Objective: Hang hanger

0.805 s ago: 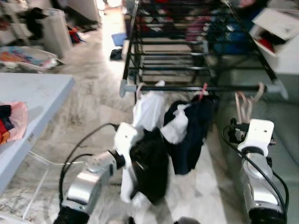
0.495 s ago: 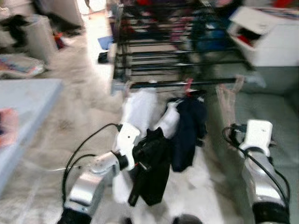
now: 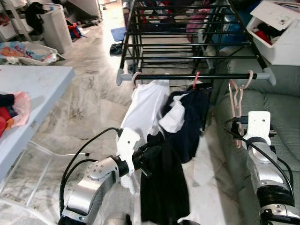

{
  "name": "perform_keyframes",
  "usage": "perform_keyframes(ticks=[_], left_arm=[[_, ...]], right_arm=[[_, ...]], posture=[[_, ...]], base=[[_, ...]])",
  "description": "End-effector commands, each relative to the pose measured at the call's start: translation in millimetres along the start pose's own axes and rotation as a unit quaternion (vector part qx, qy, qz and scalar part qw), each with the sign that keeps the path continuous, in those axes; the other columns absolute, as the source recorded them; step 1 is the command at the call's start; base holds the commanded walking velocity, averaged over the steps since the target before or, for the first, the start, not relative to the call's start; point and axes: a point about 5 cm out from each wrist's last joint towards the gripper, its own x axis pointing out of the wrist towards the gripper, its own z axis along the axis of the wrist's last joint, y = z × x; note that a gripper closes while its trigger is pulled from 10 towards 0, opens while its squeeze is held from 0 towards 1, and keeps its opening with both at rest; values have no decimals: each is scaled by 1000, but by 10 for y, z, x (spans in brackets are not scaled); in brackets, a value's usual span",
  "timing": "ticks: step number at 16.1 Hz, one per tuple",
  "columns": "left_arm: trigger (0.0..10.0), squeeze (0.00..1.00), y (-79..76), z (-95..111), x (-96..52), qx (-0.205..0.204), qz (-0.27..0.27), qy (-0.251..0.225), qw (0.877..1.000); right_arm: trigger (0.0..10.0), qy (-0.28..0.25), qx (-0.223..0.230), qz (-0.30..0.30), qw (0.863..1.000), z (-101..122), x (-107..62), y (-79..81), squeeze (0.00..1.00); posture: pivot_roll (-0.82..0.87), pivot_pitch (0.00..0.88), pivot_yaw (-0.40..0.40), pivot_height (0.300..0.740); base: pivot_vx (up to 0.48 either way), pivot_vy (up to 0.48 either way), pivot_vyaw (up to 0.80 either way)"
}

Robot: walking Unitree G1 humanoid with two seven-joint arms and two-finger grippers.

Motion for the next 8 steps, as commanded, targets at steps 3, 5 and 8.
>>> perform_keyframes(ticks=[3, 5, 8], left_arm=[[10000, 0, -7, 87, -44, 9, -6, -14, 1000], [10000, 0, -11, 80, -47, 7, -6, -12, 1000], [10000, 0, -10, 85, -29, 7, -7, -12, 1000]], right_arm=[[10000, -13, -1, 6, 1000, 67, 55, 22, 0], [10000, -19, -1, 5, 1000, 57, 41, 22, 0], [10000, -31, -6, 7, 999, 63, 23, 32, 0]], posture=[[13, 0, 12, 740], [13, 0, 12, 740], [7, 0, 13, 740]], base=[[357, 80, 0], [381, 0, 0], [357, 300, 0]])
